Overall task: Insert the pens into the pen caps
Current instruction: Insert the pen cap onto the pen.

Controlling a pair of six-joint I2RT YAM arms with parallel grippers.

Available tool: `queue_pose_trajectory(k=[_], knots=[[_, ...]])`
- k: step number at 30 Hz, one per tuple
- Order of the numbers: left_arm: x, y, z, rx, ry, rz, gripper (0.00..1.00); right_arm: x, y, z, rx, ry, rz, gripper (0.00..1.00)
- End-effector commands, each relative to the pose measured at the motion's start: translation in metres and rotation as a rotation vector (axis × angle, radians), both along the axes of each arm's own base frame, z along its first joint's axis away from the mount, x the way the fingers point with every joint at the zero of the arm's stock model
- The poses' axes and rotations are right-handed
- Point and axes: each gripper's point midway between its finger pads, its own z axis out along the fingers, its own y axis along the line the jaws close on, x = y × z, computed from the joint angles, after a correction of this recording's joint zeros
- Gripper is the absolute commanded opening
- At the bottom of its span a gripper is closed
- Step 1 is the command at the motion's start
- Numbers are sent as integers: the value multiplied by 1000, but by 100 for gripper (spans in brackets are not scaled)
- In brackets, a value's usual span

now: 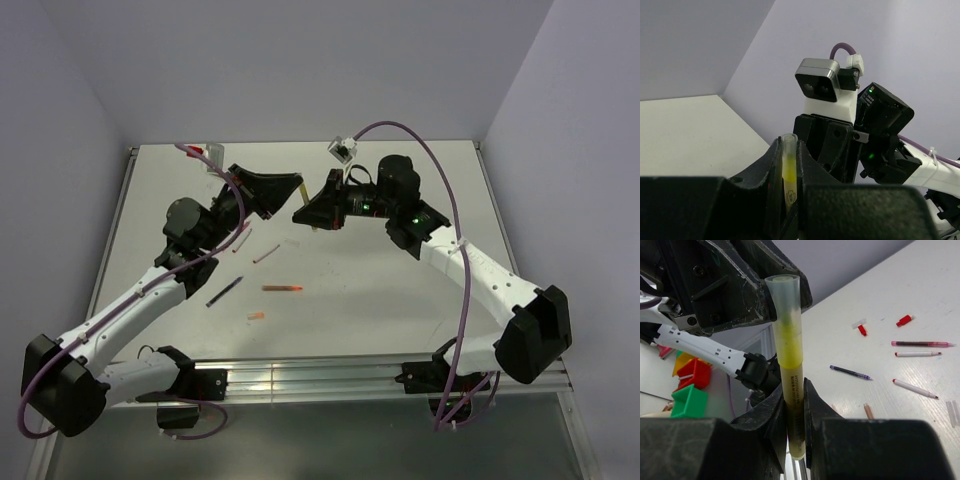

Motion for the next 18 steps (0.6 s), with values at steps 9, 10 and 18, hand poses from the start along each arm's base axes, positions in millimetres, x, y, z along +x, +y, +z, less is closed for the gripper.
queue_pose_trajectory(k=[9,10,18], knots=[[-73,-36,-21,129,-45,-226,0,45,-28,93,110,-244,-285,0],[-72,-37,-23,135,-39,-225,0,46,-28,96,111,-247,-290,0],[-72,-52,-36,181,13,-194,0,53,-31,107,95,-278,-326,0]])
